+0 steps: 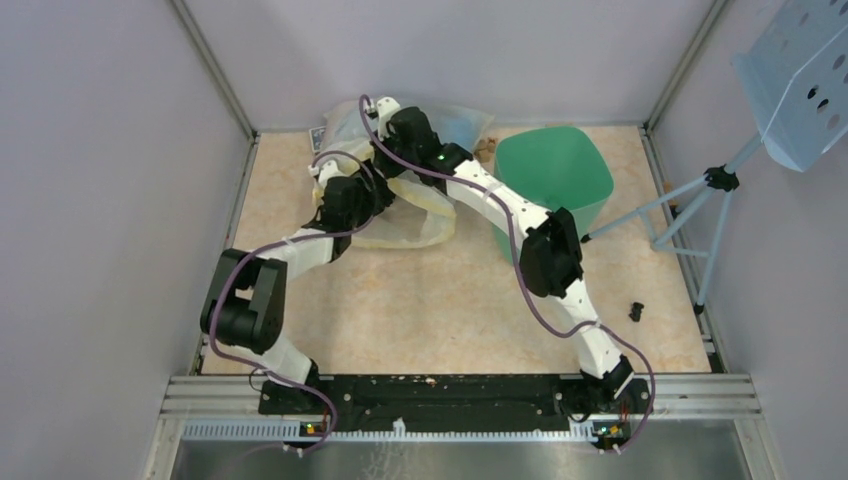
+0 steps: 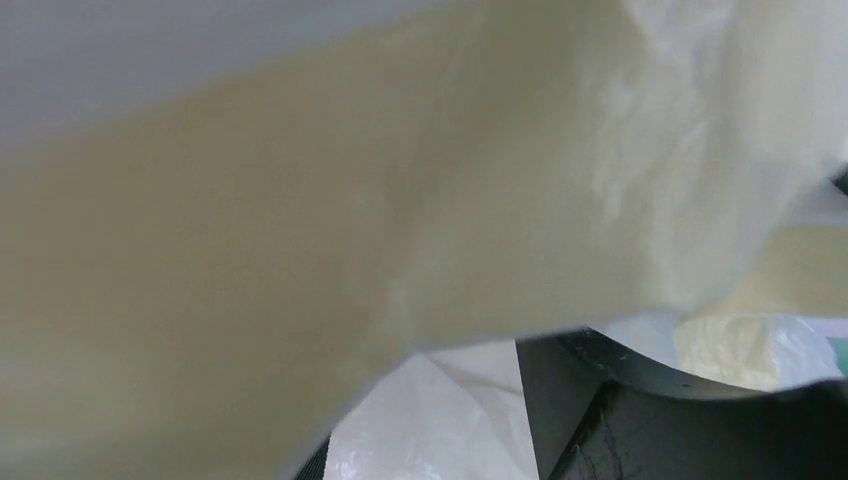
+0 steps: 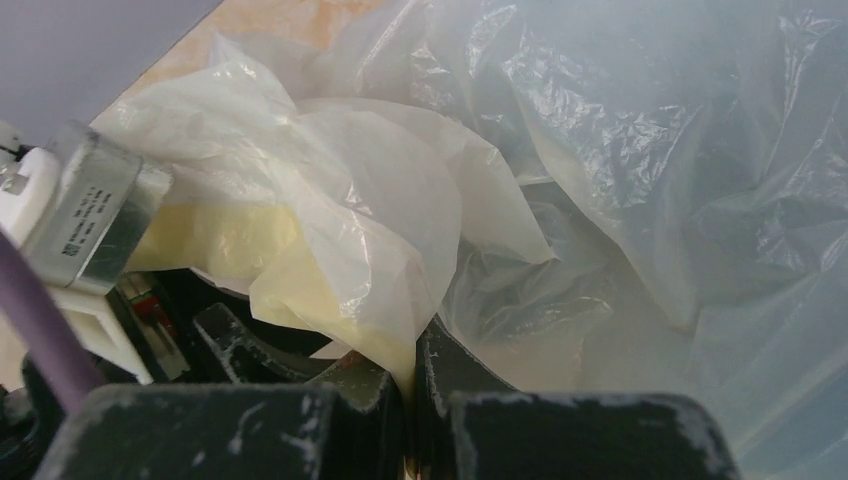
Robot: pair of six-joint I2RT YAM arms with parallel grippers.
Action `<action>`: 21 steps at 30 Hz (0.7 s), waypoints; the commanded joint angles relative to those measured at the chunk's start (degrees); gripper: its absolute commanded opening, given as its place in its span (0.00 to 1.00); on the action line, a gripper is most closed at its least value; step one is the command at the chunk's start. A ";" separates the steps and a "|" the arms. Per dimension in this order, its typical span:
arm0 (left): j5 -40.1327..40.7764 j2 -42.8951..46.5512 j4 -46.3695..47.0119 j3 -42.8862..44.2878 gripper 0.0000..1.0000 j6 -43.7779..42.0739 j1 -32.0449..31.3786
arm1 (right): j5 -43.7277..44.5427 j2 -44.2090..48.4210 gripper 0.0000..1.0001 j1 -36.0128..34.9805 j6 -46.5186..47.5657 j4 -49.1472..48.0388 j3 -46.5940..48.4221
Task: Put the trash bags into the trash bin
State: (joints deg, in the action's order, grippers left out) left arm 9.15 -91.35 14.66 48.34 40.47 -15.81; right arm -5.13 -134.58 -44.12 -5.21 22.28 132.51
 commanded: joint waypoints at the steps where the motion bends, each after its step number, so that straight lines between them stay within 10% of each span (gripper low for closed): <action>1: 2.06 -3.26 3.43 4.05 0.66 -3.40 -0.07 | 1.23 -0.07 0.00 -0.34 -0.58 -3.35 2.73; 13: 1.81 -13.55 7.68 10.77 0.66 -6.97 -0.02 | 2.10 -1.53 0.00 0.55 -0.95 -5.19 2.06; 21: -0.39 -11.92 -3.19 16.40 0.05 -10.04 -0.36 | 1.86 -3.75 0.00 3.13 -4.29 -6.53 3.97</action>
State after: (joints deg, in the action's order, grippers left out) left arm 10.57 -106.91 17.54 60.01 32.91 -15.79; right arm -2.76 -136.42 -42.28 -6.85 19.07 132.51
